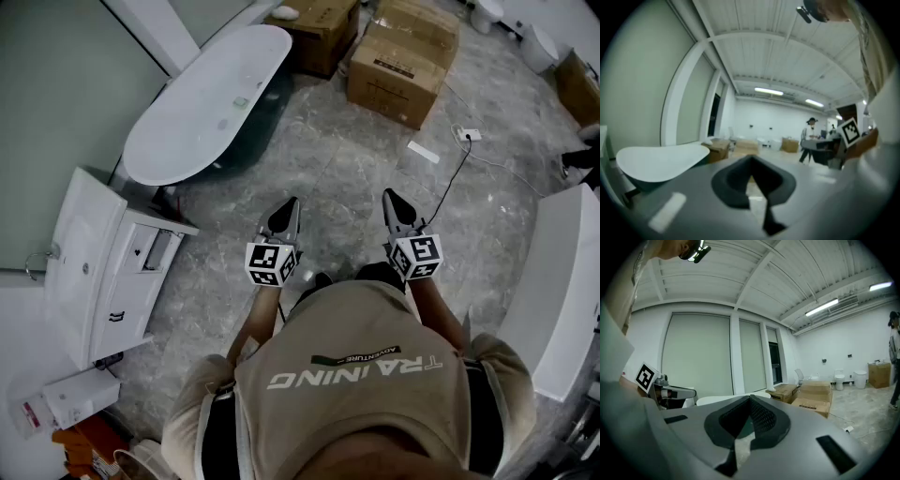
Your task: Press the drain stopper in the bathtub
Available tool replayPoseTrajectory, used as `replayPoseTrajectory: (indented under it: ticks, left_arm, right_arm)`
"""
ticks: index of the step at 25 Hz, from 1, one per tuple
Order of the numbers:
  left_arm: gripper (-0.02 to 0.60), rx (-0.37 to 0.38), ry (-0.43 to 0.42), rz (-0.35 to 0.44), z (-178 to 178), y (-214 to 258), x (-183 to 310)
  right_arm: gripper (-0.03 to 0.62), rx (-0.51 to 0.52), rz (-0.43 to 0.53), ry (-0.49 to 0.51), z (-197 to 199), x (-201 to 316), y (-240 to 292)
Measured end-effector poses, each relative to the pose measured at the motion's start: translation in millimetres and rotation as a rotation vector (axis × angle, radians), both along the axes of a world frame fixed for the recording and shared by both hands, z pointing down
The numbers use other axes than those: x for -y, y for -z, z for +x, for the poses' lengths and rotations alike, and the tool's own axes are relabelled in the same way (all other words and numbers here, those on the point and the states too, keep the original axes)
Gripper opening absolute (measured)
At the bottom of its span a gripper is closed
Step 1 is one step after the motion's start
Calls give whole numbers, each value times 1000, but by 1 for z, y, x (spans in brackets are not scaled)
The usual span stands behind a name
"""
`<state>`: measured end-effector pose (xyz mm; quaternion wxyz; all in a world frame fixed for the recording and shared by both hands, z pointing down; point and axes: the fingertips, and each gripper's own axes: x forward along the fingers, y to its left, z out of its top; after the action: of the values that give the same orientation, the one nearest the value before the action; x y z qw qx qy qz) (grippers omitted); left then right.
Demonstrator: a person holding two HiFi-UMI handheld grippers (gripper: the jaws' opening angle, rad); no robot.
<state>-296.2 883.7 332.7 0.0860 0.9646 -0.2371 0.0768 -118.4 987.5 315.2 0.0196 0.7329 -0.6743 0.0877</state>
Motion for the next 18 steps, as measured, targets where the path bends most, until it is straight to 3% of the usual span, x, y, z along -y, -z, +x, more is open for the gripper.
replayPoseTrajectory:
  ticks: [9,14,18]
  left_arm:
    - [2,-15,9,-75,-27,-26,12]
    - [2,-40,11,-109,-8,-29,14]
    - [2,-13,-9,-104,10,-31,25]
  right_arm:
    - [9,49,-20,-19,-24,5,-10]
    - [9,33,-53,2,-12,14,-12]
    - [9,51,-64,36,-4,38,-18]
